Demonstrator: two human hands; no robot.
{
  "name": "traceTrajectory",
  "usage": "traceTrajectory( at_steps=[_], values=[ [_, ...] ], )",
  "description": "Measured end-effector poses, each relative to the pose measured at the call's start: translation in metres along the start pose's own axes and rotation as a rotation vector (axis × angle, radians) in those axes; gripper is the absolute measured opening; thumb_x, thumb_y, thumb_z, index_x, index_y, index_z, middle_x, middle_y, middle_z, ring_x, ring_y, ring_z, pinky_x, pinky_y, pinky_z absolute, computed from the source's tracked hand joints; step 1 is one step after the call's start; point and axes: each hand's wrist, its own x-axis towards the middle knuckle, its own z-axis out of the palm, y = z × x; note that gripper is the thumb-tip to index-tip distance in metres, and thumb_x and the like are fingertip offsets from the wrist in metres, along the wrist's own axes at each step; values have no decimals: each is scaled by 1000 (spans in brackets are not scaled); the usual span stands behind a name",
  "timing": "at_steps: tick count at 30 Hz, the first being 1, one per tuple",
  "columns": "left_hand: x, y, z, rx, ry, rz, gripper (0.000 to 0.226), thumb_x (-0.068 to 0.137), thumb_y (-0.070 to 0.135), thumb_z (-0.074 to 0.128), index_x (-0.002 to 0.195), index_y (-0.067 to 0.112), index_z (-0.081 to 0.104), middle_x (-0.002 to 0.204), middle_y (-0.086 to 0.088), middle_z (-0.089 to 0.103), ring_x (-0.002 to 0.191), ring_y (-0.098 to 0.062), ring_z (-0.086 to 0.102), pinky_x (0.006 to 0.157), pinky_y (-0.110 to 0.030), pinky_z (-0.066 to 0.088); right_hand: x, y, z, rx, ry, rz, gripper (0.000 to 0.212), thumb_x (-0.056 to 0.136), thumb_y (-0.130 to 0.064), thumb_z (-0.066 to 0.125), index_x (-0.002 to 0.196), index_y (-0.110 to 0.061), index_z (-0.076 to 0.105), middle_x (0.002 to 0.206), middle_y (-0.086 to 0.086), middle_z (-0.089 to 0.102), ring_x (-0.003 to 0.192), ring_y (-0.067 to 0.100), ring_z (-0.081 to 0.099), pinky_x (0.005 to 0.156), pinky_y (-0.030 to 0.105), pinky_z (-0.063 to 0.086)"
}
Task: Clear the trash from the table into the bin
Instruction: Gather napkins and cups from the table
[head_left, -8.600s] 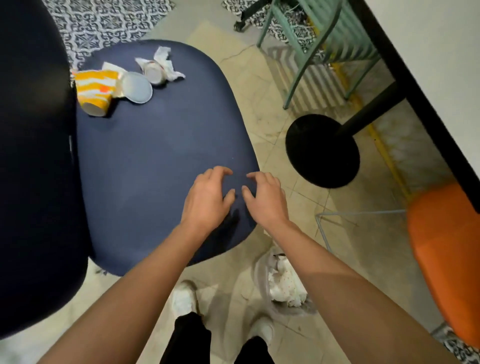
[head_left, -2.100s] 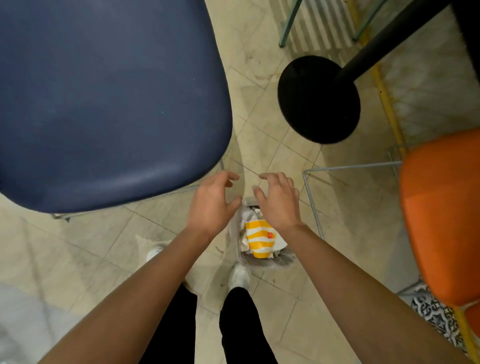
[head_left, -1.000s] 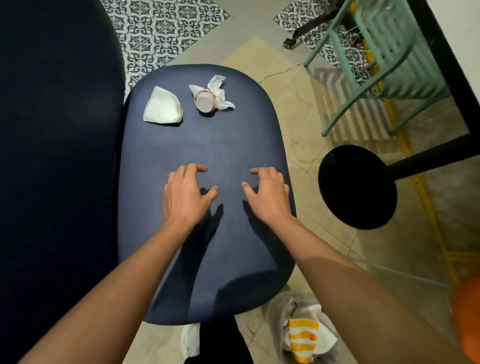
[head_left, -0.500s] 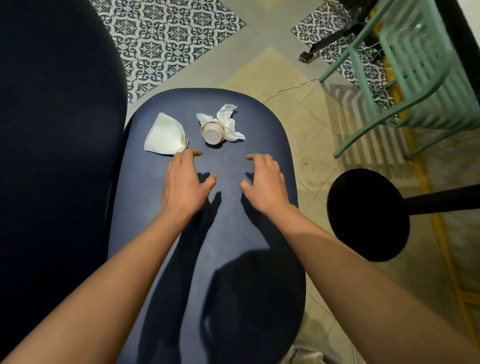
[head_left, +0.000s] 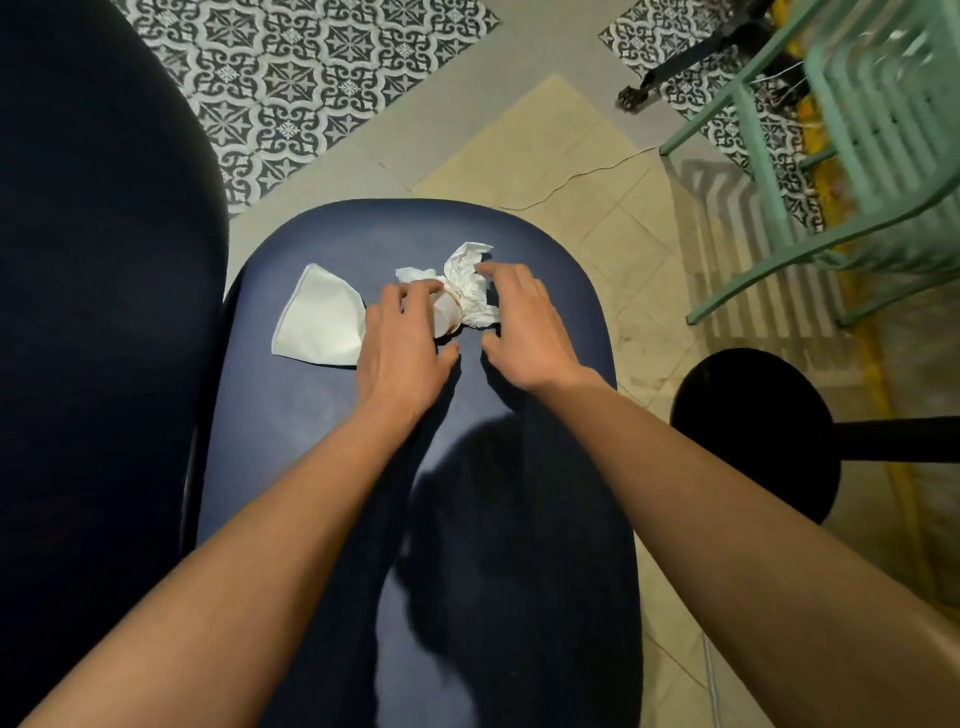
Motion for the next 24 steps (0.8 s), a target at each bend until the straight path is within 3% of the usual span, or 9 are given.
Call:
traceTrajectory(
  at_steps=[6,12,18,21,24],
  values=[
    [13,-4,12,34,30,14,61,79,25,68,132,17,40,131,-7,43,114,-32,43,95,-38,37,14,0,8,16,-22,-20,72,76,9,50,140,-19,33,148,-2,30,125,25,38,100,40,39],
    [10,-14,16,-65,19,-8,50,79,17,62,124,11,43,125,-9,46,111,-29,45,88,-34,37,18,-6,16,33,-56,-50,74,75,9,46,140,-22,33,148,-4,31,122,26,37,98,39,38],
    [-8,-23,1,-240,70,-36,53,76,20,63,125,13,41,119,-5,46,109,-18,45,83,-20,33,20,-13,25,29,11,-16,67,79,-18,58,141,-27,34,149,-1,30,133,23,27,104,41,33],
    [-12,-26,-10,-262,99,-52,45,73,20,64,113,16,44,109,-2,44,92,-11,41,75,-16,31,25,-20,31,-14,18,52,55,86,-33,57,138,-34,38,150,-1,27,133,23,25,101,41,32],
    [-14,-29,-19,-281,115,-97,41,71,18,65,105,17,43,102,4,39,83,-9,38,68,-14,28,27,-25,40,-104,-7,89,39,92,-35,53,130,-34,45,145,1,29,126,26,28,93,41,34]
  ],
)
